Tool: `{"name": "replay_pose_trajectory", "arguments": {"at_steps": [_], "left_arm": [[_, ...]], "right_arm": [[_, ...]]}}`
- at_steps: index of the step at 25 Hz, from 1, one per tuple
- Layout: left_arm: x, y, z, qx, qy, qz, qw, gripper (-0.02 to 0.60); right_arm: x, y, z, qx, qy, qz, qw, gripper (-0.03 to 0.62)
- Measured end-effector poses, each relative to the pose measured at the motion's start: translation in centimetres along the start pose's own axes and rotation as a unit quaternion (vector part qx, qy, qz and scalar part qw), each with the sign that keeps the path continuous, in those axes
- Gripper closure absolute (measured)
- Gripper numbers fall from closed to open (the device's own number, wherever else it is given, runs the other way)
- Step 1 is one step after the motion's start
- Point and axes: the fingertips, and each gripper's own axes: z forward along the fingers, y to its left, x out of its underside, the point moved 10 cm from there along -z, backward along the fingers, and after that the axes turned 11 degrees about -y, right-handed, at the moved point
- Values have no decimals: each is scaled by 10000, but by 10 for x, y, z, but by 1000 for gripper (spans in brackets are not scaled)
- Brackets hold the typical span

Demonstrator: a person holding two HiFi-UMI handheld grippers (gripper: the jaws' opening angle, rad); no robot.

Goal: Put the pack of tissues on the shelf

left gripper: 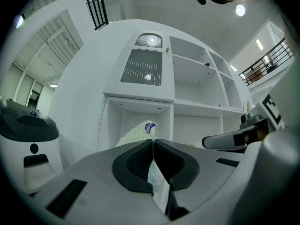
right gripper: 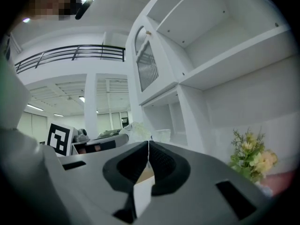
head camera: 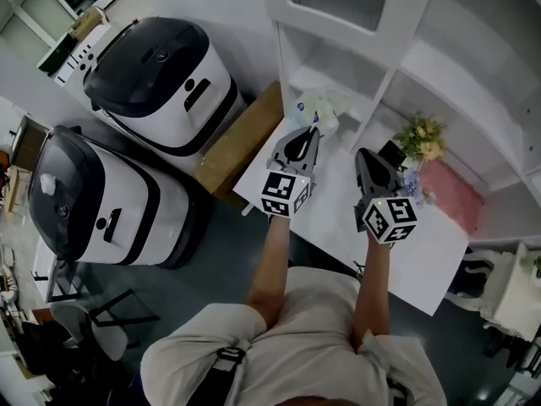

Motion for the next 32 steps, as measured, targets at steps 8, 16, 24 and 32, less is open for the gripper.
{"name": "replay_pose_trajectory", "arguments": {"at_steps": [8,16,24,32], "left_arm": [[22,11,52,56,216,120,9997,570],[49,30,106,82,214,353,9991,569],[71,63,128,-371,532,436,9969,569],[77,75,143,-449,677,537,9952,569]], "right_arm": [[0,-14,31,-179,101,-23,9998,525],[0,-51,35,64,244,-71,9997,525],[11,-64,45,100,415,-34,9991,525],[14,-61,51,24,498,-70,9987,525]]}}
